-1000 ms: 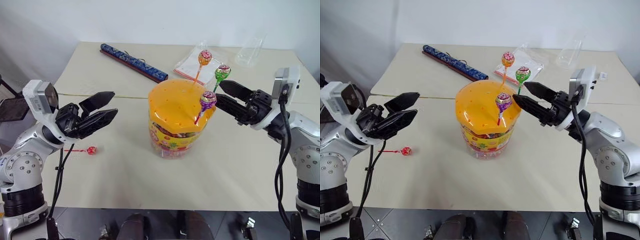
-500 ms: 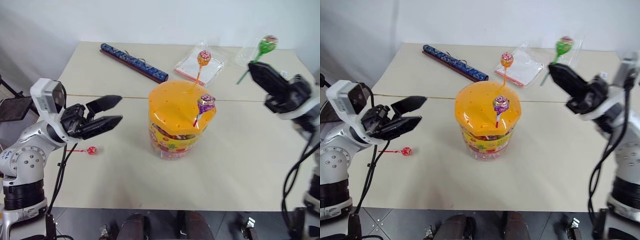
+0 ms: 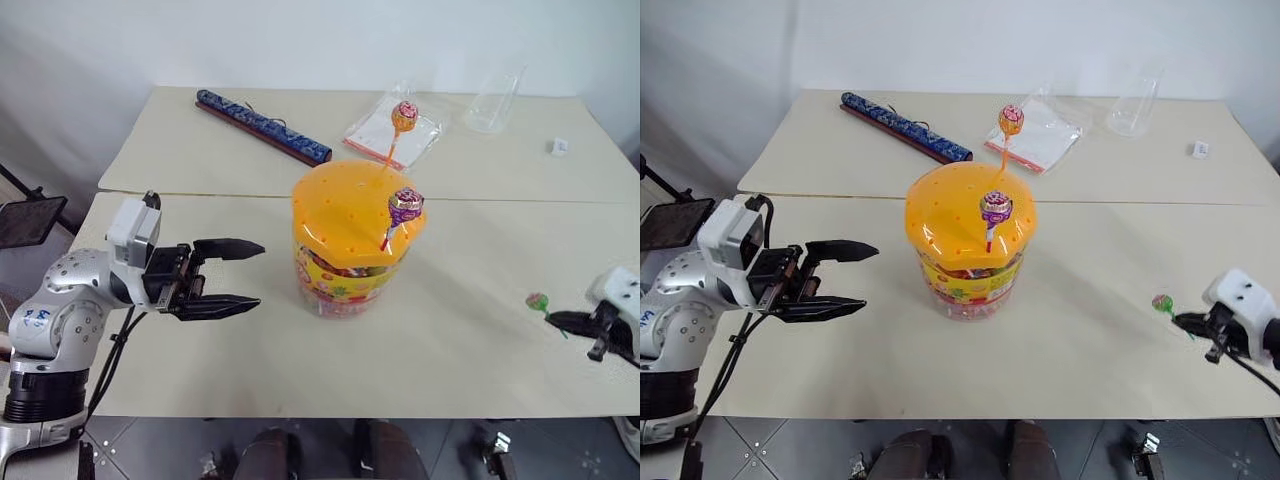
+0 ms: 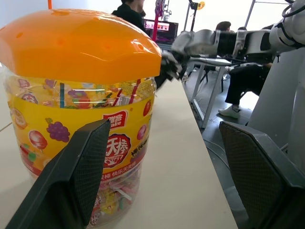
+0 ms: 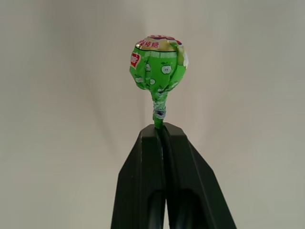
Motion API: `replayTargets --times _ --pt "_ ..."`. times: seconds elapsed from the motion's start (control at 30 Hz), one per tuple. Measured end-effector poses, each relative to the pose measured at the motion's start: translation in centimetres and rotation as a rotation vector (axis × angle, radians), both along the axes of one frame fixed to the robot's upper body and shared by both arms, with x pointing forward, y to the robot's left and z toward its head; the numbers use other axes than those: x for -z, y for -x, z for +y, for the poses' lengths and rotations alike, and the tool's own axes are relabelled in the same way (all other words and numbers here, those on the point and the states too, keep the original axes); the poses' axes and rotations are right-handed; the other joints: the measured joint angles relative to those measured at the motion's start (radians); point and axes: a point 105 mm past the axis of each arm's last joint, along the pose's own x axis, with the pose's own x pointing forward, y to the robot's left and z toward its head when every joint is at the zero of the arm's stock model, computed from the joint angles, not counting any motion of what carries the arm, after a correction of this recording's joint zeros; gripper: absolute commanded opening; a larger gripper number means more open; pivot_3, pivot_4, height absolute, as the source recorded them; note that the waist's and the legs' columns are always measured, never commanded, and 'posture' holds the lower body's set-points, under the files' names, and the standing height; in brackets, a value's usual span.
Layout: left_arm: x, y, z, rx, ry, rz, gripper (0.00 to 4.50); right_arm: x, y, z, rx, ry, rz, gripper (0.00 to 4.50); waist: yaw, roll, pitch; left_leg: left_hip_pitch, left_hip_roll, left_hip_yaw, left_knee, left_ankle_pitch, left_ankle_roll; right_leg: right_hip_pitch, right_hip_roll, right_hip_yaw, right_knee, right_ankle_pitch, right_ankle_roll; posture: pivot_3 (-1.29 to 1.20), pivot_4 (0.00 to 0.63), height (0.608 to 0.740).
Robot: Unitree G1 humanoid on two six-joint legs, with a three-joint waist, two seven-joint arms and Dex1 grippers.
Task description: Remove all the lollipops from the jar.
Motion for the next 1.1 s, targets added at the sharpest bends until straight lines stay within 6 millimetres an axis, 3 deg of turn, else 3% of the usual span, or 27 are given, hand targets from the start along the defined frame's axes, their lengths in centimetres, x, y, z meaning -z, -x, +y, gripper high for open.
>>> replayTargets --times 0.1,0.27,0.33,0.47,0.57,0.67,0.83,1.0,1.1 --pt "0.0 -0.1 0.0 -0.007 0.0 -0.001 3.87 0.8 0.4 0.4 -0.026 -0.029 0.039 0.68 0.0 0.001 0.001 0.0 0.0 0.0 0.0 0.0 0.0 0.0 0.0 -0.001 0.0 0.0 0.0 0.0 0.15 0.74" --pt "-0.1 -0.3 0.1 -0.037 0.01 0.007 3.87 0.4 0.2 1.6 -0.084 -0.094 0.001 2.35 0.0 0.001 0.001 0.0 0.0 -0.001 0.001 0.0 0.0 0.001 0.0 -0.001 0.0 0.0 0.0 0.0 0.15 0.74" --pt "-0.4 -0.5 0.4 -0.062 0.04 0.014 3.87 -1.1 -0.3 3.6 -0.144 -0.197 -0.095 2.35 0.001 0.001 0.001 0.0 0.001 -0.002 0.001 0.0 0.0 0.001 0.0 -0.001 0.0 0.0 0.0 0.0 0.15 0.74" --pt "-1.7 -0.7 1.3 -0.108 0.169 0.057 3.87 -10.2 0.0 12.2 -0.476 -0.495 -0.437 2.35 -0.003 0.004 0.002 0.0 0.002 -0.003 0.001 0.0 -0.001 0.0 0.0 0.001 0.003 0.0 0.0 0.0 0.15 0.74" --pt "-1.2 -0.8 2.5 -0.146 0.218 0.115 3.87 -14.4 2.1 16.7 -0.655 -0.6 -0.533 2.35 0.001 0.003 0.002 0.0 0.004 -0.008 0.001 -0.002 -0.004 0.001 0.0 0.001 0.003 0.0 0.0 0.0 0.15 0.74" --pt "-0.3 -0.8 2.6 -0.164 0.251 0.163 3.87 -14.8 2.6 19.6 -0.745 -0.645 -0.511 2.35 0.014 0.002 0.001 -0.002 0.002 -0.009 0.001 -0.002 -0.004 0.001 -0.001 0.0 0.002 0.0 0.0 0.0 0.15 0.74" --pt "-0.8 -0.9 1.8 -0.166 0.291 0.15 3.87 -14.7 2.7 23.0 -0.869 -0.671 -0.476 2.35 0.023 0.002 0.001 -0.002 -0.001 -0.006 0.002 -0.001 -0.002 0.001 -0.002 -0.002 0.0 0.0 0.0 0.0 0.15 0.74" --pt "-1.1 -1.0 1.3 -0.162 0.293 0.138 3.87 -15.1 2.0 24.7 -0.905 -0.696 -0.501 2.35 0.02 0.002 0.001 -0.001 0.0 -0.005 0.002 -0.001 -0.002 0.0 -0.001 -0.004 0.003 0.0 0.0 0.0 0.15 0.74" --pt "-1.3 -0.9 1.2 -0.162 0.292 0.131 3.87 -15.1 1.6 24.6 -0.882 -0.708 -0.51 1.79 0.021 0.002 0.001 -0.002 0.0 -0.005 0.001 -0.001 -0.002 0.0 0.0 -0.004 0.003 0.0 0.0 0.0 0.15 0.74"
